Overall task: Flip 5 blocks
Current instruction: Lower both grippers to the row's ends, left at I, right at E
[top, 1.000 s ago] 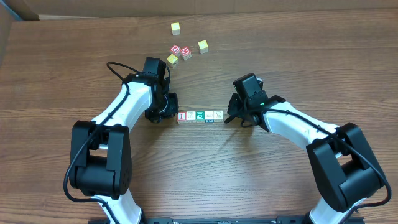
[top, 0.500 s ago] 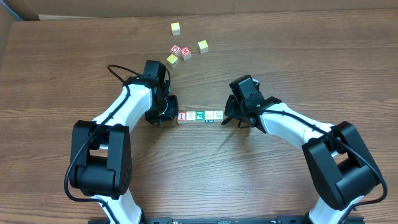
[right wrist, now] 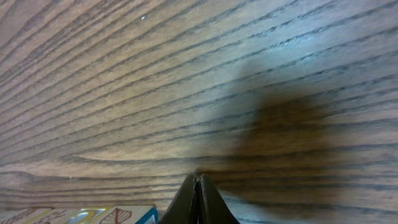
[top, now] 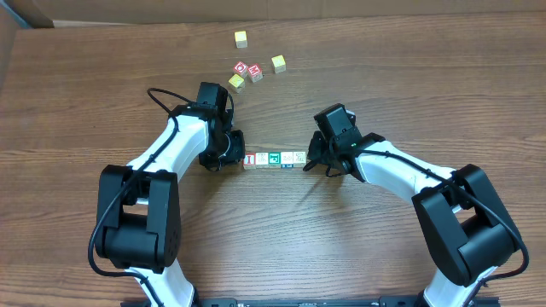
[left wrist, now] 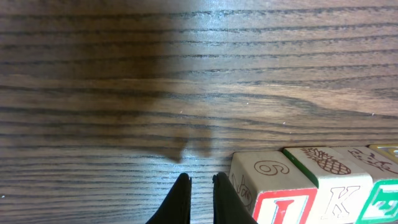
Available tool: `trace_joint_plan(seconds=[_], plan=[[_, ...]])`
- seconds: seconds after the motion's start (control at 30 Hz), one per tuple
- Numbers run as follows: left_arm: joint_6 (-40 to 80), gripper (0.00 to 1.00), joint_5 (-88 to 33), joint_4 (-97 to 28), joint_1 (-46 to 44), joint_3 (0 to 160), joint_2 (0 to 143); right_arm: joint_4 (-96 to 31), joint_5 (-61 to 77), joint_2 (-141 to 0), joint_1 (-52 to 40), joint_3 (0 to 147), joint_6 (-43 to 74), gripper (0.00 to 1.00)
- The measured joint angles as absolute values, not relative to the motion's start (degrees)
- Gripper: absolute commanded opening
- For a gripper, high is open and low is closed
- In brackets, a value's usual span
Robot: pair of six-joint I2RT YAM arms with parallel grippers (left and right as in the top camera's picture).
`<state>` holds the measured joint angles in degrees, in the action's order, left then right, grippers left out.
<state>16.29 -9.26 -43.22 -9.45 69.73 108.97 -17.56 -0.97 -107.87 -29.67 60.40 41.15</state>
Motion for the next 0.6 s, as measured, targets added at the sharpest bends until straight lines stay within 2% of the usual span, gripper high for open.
trace_joint_plan(seconds=[0.6], plan=[[16.29, 0.04, -9.26, -42.63, -9.45, 69.73, 108.97, -16.08, 0.08, -107.87, -32.34, 60.4, 41.34, 0.04]])
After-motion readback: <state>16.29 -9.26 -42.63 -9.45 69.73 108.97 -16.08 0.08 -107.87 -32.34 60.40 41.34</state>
